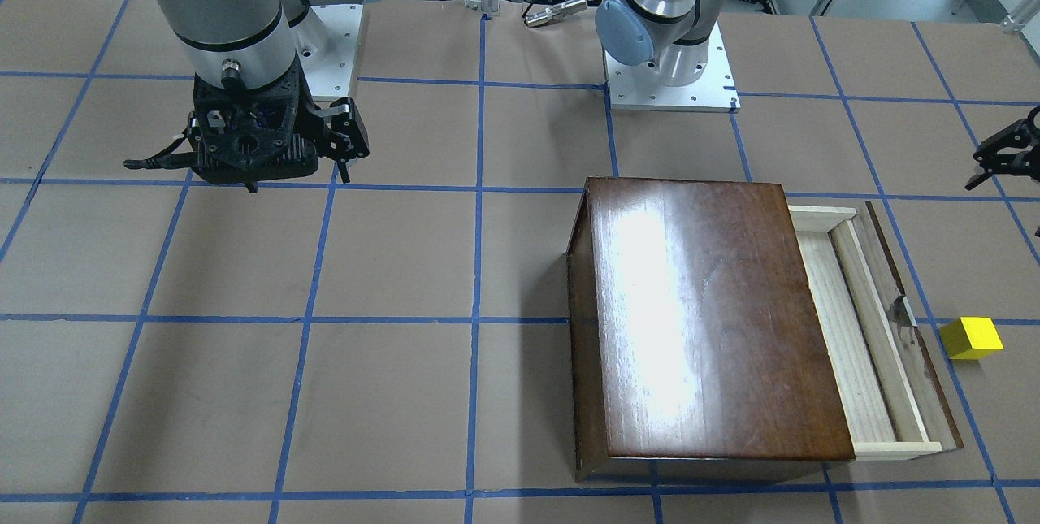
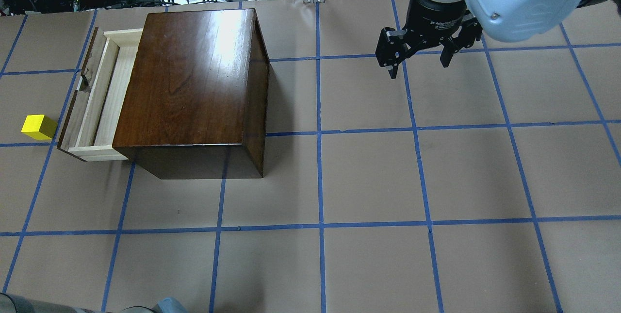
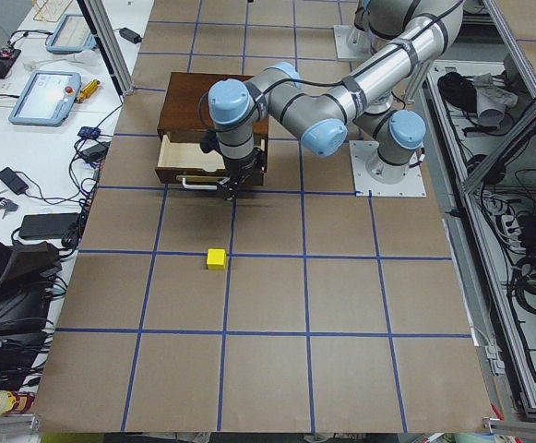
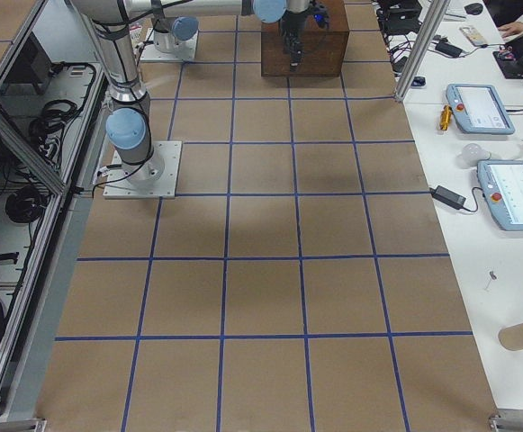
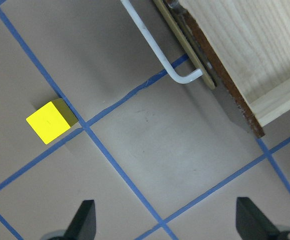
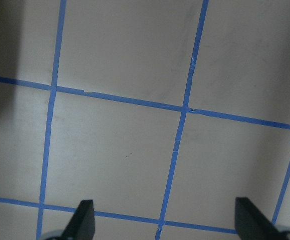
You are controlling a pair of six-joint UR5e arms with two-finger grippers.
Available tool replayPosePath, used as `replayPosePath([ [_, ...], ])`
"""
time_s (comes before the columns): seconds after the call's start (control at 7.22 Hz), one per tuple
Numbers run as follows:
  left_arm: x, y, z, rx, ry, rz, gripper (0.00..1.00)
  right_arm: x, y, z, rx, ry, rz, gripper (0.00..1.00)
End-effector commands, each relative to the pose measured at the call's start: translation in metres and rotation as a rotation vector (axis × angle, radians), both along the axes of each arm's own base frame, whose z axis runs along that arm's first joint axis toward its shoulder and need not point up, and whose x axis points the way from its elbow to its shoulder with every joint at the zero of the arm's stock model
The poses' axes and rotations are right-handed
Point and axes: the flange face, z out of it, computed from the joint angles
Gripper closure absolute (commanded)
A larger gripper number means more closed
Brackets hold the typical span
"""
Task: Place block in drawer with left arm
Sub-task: 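Lower the left gripper over the yellow cube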
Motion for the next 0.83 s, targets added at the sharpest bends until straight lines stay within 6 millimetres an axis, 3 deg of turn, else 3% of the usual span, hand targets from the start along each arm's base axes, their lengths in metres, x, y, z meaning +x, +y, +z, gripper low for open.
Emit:
replayPosePath([
  [0.0,0.026,-0.028,-0.035,0.0,-0.008,-0.343,0.0,0.0,0.0,0.0,0.0,0.0,-0.001,0.0],
  [0.14,0.038,-0.041,-0.055,-0.018,-0.027,-0.514,0.0,0.0,0.0,0.0,0.0,0.0,0.001,0.0],
  [0.55,0.057,-0.066,-0.117,-0.033,-0.029,-0.599,0.0,0.0,0.0,0.0,0.0,0.0,-0.001,0.0],
  [0.69,0.06,-0.069,-0.13,-0.038,-0.039,-0.644,0.0,0.0,0.0,0.0,0.0,0.0,-0.001,0.0],
])
